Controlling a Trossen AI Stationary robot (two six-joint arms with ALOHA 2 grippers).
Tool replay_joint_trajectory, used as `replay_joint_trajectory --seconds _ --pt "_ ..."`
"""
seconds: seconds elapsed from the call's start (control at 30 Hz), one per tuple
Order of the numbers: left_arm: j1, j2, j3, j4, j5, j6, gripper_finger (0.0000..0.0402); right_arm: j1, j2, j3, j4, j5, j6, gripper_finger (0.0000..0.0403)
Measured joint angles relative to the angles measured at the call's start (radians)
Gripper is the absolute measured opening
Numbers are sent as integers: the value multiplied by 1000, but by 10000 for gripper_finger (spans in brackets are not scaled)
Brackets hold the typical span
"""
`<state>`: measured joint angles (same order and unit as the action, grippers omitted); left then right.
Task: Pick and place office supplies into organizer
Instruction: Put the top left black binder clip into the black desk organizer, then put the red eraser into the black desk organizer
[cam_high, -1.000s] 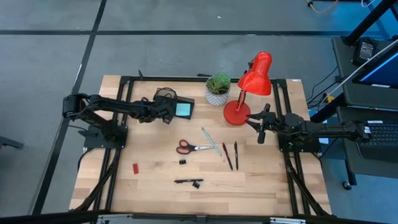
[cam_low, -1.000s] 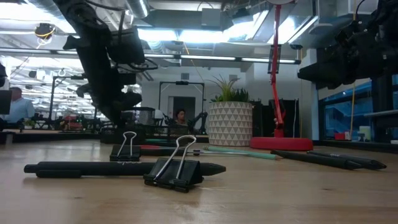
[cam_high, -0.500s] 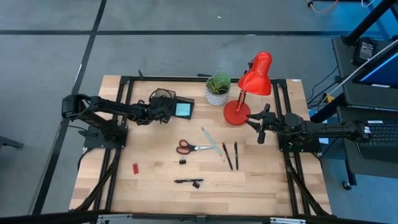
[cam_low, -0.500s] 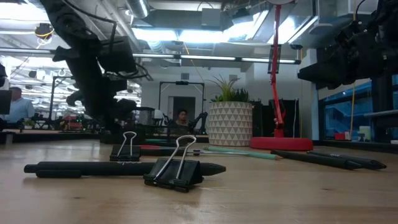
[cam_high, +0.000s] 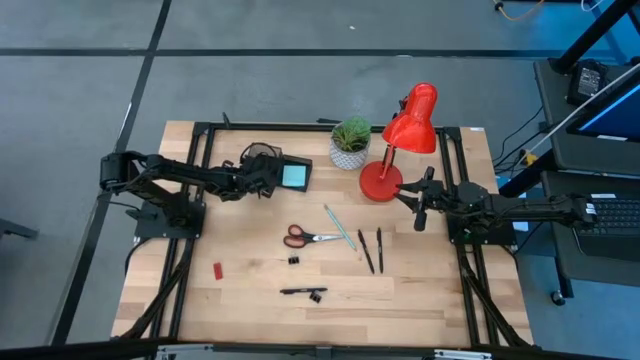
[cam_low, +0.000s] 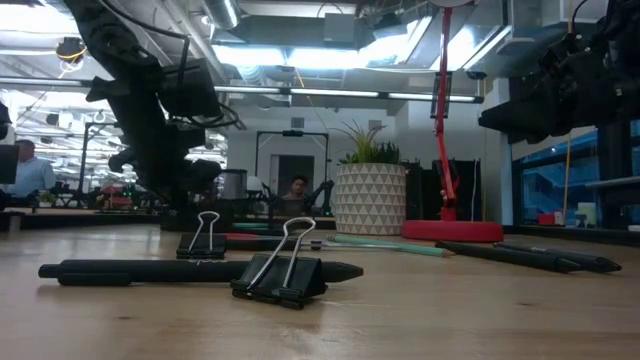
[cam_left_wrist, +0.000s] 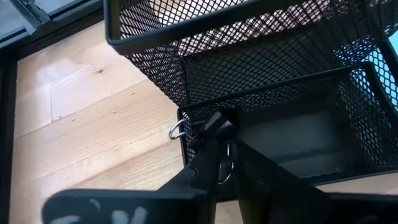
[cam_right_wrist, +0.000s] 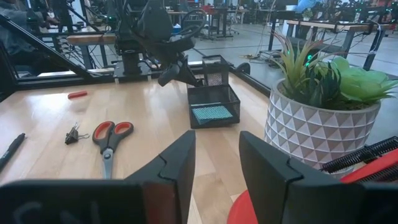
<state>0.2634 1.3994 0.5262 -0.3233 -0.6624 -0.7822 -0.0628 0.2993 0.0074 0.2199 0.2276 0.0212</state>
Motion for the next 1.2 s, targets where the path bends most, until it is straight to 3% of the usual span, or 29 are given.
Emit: replay_joint_trajectory --seconds 0.33,0.73,0.87,1.03,1.1,1.2 --pt "-1 -32 -2 3 21 17 70 0 0 0 0 0 0 127" --pt "-2 -200 -2 5 69 64 49 0 0 0 0 0 0 127" --pt "-22 -279 -2 10 181 168 43 0 0 0 0 0 0 127" --pt "-100 -362 -2 13 526 288 52 0 0 0 0 0 0 127" --pt "-139 -376 -1 13 654 244 63 0 0 0 0 0 0 127" --pt "-196 -377 -1 -9 777 31 79 0 0 0 0 0 1 127"
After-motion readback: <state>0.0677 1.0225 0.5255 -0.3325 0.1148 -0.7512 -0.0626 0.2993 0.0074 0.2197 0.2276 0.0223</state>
